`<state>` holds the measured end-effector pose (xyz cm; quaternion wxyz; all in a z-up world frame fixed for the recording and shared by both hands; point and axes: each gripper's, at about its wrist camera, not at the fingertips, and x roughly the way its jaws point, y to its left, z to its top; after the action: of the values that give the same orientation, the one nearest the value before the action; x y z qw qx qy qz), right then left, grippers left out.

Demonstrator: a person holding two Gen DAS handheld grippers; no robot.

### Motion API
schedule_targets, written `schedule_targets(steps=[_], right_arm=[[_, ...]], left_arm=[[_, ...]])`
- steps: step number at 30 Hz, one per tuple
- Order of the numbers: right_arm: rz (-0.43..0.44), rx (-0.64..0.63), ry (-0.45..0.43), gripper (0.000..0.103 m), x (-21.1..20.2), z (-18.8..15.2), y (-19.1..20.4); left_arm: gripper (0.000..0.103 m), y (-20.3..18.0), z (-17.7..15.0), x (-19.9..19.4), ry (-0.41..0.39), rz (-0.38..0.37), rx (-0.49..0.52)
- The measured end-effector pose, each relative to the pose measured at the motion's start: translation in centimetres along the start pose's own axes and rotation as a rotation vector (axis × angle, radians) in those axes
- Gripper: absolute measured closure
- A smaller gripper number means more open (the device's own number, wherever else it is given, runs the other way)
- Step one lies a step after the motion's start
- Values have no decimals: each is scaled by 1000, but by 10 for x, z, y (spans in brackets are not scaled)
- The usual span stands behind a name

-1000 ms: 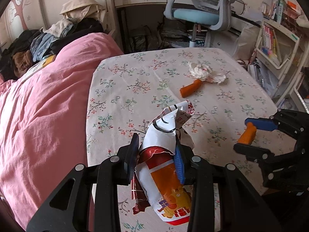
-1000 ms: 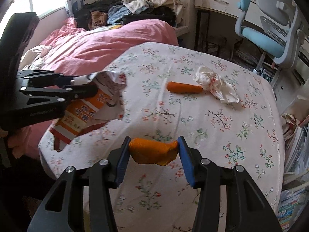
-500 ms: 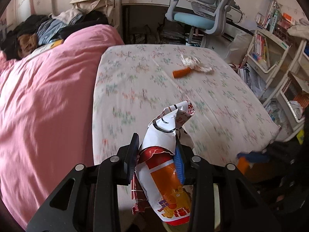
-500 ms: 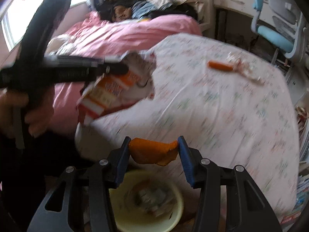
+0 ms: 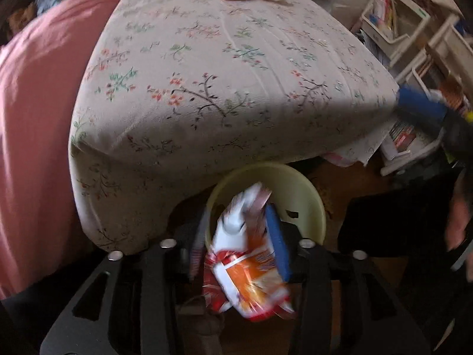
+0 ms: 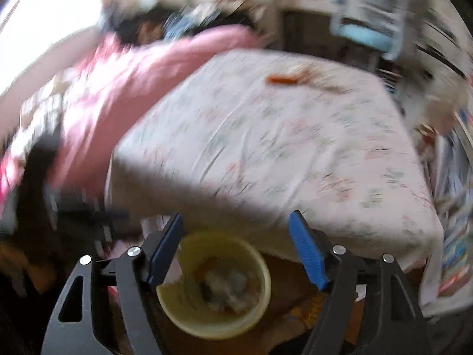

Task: Collect trash
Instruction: 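Carry the peel and wrapper to the yellow bin and open both tools over it, then move both open tools back over the table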

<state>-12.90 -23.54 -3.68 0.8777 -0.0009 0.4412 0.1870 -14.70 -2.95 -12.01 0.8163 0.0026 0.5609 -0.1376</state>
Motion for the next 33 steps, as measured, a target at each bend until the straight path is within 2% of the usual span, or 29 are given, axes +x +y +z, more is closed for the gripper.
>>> schedule_targets(steps=[3,5,7,9,12,14,17,19,21,24,28,31,33], right_arm=[[-49,87,-136,21,-28,17,-22],[-90,136,-212,12,-45,28,-31],[-123,175,-267,12,-56,37,-43],[-147,230,-307,12,-62,49,-58],[-163,344,-329,12,-57,56,-81],[-149,478,-339,12,-46,56,-103],[-82,725,-311,12,-20,50,-137],[-72,812,-310,12,-15,47,-149],[-70,845,-307,12,-11,49,-154],[-110,774,-293,12,-3,64,-147],[-226,517,-245,12,19,94,-125],[-278,342,-211,12,38,108,-106],[-251,313,-192,12,48,111,-99]], left_arm=[[35,4,3,-23,-122,51,-18],[28,11,8,-38,-195,74,-51],[23,20,16,-52,-271,105,-92],[19,26,27,-60,-311,115,-115],[16,31,48,-69,-369,140,-131],[16,37,69,-69,-385,166,-122],[16,49,95,-72,-401,189,-124],[15,54,114,-74,-415,189,-127],[13,57,131,-76,-434,200,-120],[11,55,158,-75,-459,230,-70],[11,49,188,-62,-466,361,52],[11,55,201,-52,-445,378,52],[11,58,207,-44,-419,371,30]])
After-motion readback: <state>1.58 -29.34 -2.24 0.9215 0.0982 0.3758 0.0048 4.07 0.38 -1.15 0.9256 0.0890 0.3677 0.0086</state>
